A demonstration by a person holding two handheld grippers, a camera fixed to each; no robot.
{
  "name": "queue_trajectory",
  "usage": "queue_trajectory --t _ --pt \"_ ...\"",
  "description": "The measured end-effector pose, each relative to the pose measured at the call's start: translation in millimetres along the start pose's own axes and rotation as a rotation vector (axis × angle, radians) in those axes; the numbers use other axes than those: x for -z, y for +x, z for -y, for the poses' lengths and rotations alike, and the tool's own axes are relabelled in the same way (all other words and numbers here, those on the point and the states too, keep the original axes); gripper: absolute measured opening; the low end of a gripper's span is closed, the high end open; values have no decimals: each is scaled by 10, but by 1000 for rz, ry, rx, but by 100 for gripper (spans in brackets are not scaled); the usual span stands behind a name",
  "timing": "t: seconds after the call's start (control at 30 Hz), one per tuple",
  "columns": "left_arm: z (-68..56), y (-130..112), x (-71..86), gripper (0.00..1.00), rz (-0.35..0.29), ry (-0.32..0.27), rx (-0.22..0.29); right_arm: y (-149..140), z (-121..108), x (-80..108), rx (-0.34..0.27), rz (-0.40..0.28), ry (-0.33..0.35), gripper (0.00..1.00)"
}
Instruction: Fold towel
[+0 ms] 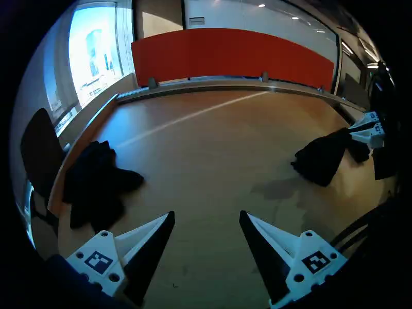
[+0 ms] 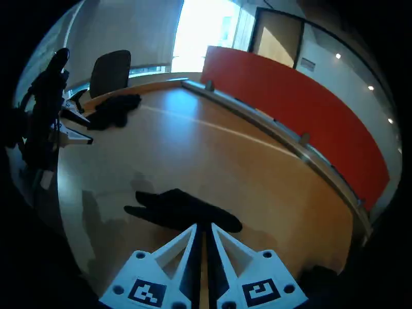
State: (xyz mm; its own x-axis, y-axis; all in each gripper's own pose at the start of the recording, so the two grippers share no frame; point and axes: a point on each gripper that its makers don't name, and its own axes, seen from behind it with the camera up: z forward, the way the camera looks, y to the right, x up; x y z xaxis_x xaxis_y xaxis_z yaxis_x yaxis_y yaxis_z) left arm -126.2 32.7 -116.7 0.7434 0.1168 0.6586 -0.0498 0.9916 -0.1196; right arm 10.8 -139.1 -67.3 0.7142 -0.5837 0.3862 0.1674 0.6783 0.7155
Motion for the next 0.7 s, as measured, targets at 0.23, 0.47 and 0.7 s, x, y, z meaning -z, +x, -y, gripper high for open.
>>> queue_trajectory --t 0.23,0.47,0.7 --pt "-22 79 27 93 -18 -2 -3 414 -187 207 -5 -74 -31 5" --pt "-65 142 45 93 -32 -11 -7 514 -422 385 -16 -94 -72 5" --pt "-104 165 43 93 -35 -17 -15 492 -653 534 -22 -94 -110 5"
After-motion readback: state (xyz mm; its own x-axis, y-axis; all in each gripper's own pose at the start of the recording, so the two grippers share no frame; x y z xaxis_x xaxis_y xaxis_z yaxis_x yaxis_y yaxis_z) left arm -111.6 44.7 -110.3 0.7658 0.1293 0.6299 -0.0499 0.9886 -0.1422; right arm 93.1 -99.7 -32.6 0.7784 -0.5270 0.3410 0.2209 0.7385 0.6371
